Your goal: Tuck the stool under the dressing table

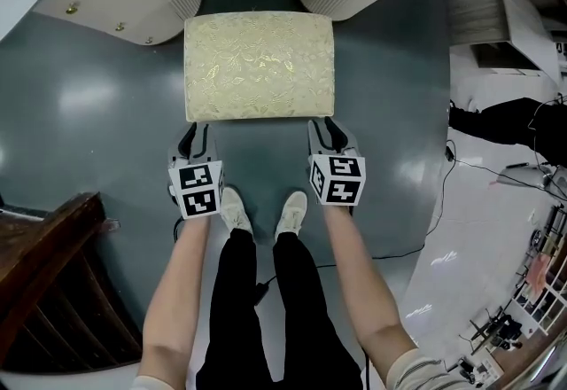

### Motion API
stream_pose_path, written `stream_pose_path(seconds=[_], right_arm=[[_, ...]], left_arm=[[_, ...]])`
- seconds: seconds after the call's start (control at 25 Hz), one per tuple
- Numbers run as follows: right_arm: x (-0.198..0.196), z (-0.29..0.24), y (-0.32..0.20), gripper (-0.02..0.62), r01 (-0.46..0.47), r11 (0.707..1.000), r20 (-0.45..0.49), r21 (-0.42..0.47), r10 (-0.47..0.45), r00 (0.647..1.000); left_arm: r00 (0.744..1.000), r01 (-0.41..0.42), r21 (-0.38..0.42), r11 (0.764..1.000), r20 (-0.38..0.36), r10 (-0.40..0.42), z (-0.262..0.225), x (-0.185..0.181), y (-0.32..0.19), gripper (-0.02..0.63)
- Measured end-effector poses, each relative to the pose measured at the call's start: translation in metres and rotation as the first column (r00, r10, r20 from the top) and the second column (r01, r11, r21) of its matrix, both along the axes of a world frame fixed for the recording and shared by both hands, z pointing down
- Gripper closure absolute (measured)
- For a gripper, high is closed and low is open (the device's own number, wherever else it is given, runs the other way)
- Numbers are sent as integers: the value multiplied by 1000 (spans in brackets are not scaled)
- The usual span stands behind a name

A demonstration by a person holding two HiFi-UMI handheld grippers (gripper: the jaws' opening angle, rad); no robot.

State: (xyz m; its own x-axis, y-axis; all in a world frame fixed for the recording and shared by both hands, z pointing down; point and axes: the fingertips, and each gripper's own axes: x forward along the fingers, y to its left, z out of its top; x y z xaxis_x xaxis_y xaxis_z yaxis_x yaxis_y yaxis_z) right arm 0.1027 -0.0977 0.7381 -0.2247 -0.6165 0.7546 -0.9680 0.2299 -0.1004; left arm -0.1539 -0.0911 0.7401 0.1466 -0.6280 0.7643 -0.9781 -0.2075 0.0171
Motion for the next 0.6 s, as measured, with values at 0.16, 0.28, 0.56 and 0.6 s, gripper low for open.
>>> stream_pose_path(seconds=[0.16, 0.28, 0.56, 0.6], right_arm=[[2, 11, 0, 469, -9, 1000, 3, -9, 9, 1000], [3, 16, -2, 468, -15, 1000, 4, -18, 15, 1000], [3, 27, -10, 468, -11, 999, -4, -45, 11, 1000], [3, 29, -11, 468, -13, 999, -4, -53, 13, 1000]], left_arm=[[1000, 1, -3, 1000, 5, -1, 10, -1, -5, 528], [1000, 2, -8, 1000, 7, -2, 13, -1, -10, 528], [1000, 7, -60, 998, 21, -6, 24, 3, -13, 528], [1000, 7, -68, 998, 23, -6, 26, 3, -13, 528]])
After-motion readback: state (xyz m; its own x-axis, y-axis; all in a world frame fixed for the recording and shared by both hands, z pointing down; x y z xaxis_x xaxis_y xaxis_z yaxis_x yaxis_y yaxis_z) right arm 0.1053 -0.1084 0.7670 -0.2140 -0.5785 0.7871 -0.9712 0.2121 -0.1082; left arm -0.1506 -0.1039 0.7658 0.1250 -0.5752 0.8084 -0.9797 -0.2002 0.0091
